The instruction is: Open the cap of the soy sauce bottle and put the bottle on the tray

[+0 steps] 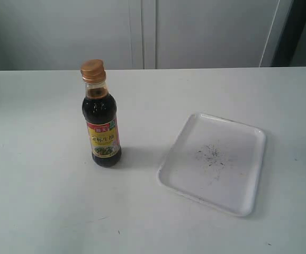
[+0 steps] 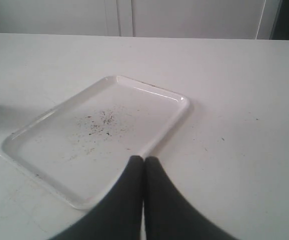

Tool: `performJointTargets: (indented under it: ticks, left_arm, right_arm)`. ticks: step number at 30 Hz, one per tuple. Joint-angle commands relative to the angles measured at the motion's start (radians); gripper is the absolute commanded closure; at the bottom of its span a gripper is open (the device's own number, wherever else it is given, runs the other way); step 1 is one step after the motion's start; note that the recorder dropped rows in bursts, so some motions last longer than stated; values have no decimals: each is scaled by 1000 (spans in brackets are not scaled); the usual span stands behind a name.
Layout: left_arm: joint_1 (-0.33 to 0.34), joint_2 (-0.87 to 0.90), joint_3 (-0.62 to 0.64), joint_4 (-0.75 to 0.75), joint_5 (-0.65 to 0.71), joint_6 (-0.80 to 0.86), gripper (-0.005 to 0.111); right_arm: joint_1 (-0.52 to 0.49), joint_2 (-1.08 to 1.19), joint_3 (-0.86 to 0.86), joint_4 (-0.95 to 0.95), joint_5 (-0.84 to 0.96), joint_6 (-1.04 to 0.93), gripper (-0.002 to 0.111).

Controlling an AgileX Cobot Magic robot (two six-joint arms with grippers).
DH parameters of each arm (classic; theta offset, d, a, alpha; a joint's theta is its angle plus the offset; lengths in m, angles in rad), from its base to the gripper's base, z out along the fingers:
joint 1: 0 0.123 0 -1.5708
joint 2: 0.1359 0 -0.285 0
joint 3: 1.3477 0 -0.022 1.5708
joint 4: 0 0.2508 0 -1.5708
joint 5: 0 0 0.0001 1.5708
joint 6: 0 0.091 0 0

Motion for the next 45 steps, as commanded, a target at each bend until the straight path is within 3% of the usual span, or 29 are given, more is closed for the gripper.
performJointTargets:
  ticks: [1,8,11,14,20,29,39,45]
  left_arm:
    - [2,89,-53,154,-134,-92,107]
    - [2,215,-124,300,-380,-182,107]
    - [2,258,-150,320,-388,-211,101]
    - [2,297,-180,379,-388,-252,77]
    - [2,340,-214,348,-388,-262,1]
    - [2,417,-251,404,-388,-264,2]
    - [-86,538,-337,432,-388,-257,2]
    - [-99,606,-370,438,-388,-235,2]
  right_arm:
    - [-4,-6,5,-2,-3,-5,108]
    - [-4,-6,5,-2,-3,-5,108]
    - [-4,-6,5,-2,-3,-5,108]
    - [-4,-6,5,-2,-3,-2,108]
    - [-4,-6,5,-2,-2,13,108]
    - [-4,-6,5,-2,-2,13,108]
    - [-4,-6,5,-2,-2,13,108]
    - [-4,-6,5,-2,-2,13,108]
